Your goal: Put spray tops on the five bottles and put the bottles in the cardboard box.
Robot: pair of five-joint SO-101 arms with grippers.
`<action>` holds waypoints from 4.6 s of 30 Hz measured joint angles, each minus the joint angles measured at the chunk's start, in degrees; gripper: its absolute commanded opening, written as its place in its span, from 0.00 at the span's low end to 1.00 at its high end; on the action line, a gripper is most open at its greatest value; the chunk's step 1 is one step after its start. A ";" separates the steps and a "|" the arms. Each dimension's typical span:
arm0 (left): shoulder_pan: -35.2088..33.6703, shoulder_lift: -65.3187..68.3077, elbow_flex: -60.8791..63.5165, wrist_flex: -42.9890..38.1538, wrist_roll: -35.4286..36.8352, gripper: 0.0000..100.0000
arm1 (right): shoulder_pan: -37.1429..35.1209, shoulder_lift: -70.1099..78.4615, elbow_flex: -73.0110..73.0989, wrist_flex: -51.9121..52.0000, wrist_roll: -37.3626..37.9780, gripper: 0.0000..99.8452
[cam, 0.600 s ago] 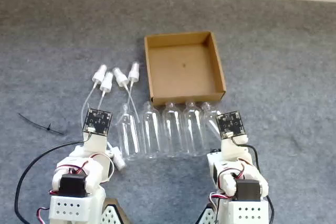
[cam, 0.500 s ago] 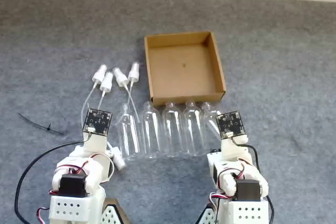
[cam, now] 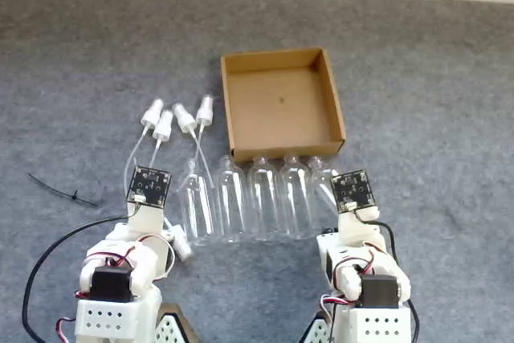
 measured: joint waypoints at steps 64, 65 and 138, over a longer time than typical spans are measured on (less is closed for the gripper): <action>-22.07 0.00 0.00 -4.48 -25.67 0.06 | 3.96 7.30 -15.47 -5.45 6.15 0.11; -22.07 0.00 0.00 -4.48 -25.67 0.06 | 3.43 10.64 -18.46 -5.36 6.15 0.11; -21.63 0.00 0.00 -4.48 -25.76 0.06 | 25.85 104.35 -68.13 -13.98 10.81 0.12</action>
